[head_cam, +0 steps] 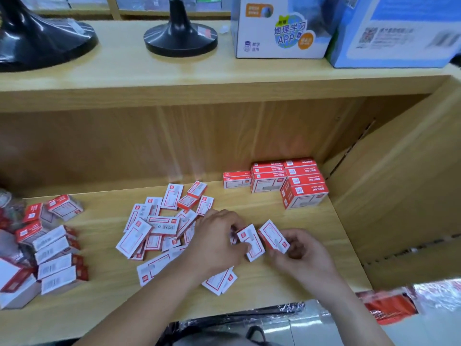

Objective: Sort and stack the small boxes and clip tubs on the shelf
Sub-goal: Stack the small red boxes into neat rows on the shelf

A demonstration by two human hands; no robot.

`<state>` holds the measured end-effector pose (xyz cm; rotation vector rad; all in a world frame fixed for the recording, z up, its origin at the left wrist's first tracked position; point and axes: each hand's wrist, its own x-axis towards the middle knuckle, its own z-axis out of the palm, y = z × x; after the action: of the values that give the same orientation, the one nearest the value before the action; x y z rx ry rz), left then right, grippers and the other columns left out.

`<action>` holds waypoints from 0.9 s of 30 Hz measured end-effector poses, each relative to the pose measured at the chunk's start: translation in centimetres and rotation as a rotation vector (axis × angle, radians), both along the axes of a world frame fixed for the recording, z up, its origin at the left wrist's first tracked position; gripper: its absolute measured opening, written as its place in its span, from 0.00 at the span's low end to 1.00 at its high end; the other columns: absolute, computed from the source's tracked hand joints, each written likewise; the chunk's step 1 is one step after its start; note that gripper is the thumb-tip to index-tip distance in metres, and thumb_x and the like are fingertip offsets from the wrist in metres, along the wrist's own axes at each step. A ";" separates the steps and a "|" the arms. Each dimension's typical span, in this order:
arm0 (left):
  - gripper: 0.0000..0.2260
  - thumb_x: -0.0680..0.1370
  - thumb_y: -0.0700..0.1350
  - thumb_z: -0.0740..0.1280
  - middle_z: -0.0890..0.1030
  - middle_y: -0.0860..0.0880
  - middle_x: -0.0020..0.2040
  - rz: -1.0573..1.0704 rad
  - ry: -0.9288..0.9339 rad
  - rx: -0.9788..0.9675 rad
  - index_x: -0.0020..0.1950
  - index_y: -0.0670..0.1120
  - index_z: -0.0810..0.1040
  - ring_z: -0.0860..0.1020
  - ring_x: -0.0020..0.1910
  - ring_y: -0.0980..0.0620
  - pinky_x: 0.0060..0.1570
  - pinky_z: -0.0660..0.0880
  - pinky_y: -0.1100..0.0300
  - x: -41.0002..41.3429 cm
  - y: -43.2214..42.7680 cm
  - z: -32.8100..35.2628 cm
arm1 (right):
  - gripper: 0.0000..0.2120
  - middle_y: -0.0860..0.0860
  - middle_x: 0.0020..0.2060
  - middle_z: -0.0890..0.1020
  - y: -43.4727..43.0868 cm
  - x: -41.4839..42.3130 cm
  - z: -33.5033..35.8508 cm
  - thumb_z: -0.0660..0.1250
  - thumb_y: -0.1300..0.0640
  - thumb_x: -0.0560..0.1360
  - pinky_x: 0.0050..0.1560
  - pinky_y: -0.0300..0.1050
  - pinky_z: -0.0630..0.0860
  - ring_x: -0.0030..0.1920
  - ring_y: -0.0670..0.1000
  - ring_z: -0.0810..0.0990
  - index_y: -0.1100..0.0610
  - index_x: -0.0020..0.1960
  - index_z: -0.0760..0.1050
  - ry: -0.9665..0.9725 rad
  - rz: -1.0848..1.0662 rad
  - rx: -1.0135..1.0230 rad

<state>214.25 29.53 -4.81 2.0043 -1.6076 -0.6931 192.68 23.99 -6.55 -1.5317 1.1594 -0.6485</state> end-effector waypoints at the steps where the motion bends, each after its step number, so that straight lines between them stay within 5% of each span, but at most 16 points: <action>1: 0.11 0.67 0.54 0.74 0.80 0.60 0.42 0.040 0.068 -0.005 0.47 0.56 0.80 0.75 0.50 0.56 0.55 0.74 0.49 0.0 0.1 0.1 | 0.14 0.46 0.43 0.86 0.1 0.0 0.2 0.77 0.66 0.69 0.42 0.34 0.74 0.38 0.43 0.77 0.52 0.51 0.82 -0.032 -0.012 0.039; 6: 0.09 0.75 0.43 0.76 0.82 0.52 0.39 0.196 0.429 -0.005 0.49 0.56 0.82 0.80 0.38 0.52 0.38 0.78 0.61 0.1 0.4 1.4 | 0.15 0.45 0.42 0.86 -0.1 0.3 0.3 0.78 0.65 0.69 0.40 0.33 0.73 0.36 0.43 0.76 0.52 0.52 0.81 -0.040 -0.046 0.073; 10: 0.07 0.77 0.42 0.74 0.83 0.51 0.39 0.244 0.478 -0.072 0.51 0.53 0.83 0.81 0.38 0.50 0.42 0.79 0.56 1.0 0.9 1.6 | 0.16 0.42 0.37 0.84 -0.4 0.5 0.1 0.76 0.68 0.70 0.38 0.31 0.73 0.34 0.43 0.74 0.52 0.53 0.81 -0.015 -0.093 0.079; 17: 0.09 0.78 0.39 0.73 0.83 0.52 0.39 0.295 0.577 -0.097 0.54 0.52 0.82 0.83 0.38 0.54 0.38 0.76 0.65 2.1 1.5 1.9 | 0.14 0.47 0.36 0.86 -1.3 2.3 1.1 0.76 0.69 0.70 0.40 0.31 0.76 0.37 0.43 0.79 0.53 0.49 0.82 -0.064 -0.170 0.051; 21: 0.11 0.78 0.39 0.73 0.83 0.45 0.43 0.333 0.606 -0.100 0.59 0.49 0.81 0.84 0.40 0.49 0.39 0.76 0.65 2.3 1.6 1.7 | 0.09 0.47 0.40 0.87 -1.4 3.4 2.4 0.74 0.67 0.73 0.46 0.38 0.77 0.41 0.46 0.81 0.54 0.47 0.84 -0.140 -0.174 0.074; 27: 0.15 0.77 0.40 0.74 0.82 0.44 0.46 0.360 0.647 -0.119 0.62 0.51 0.78 0.84 0.44 0.49 0.43 0.79 0.65 2.5 2.0 1.5 | 0.07 0.59 0.47 0.86 -1.0 4.6 3.7 0.68 0.66 0.78 0.49 0.55 0.83 0.48 0.57 0.86 0.59 0.53 0.82 -0.298 -0.167 0.282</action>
<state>216.76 31.55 -3.30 1.6736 -0.8658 -0.9476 197.30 22.97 -2.88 -1.0693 1.1030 -0.7610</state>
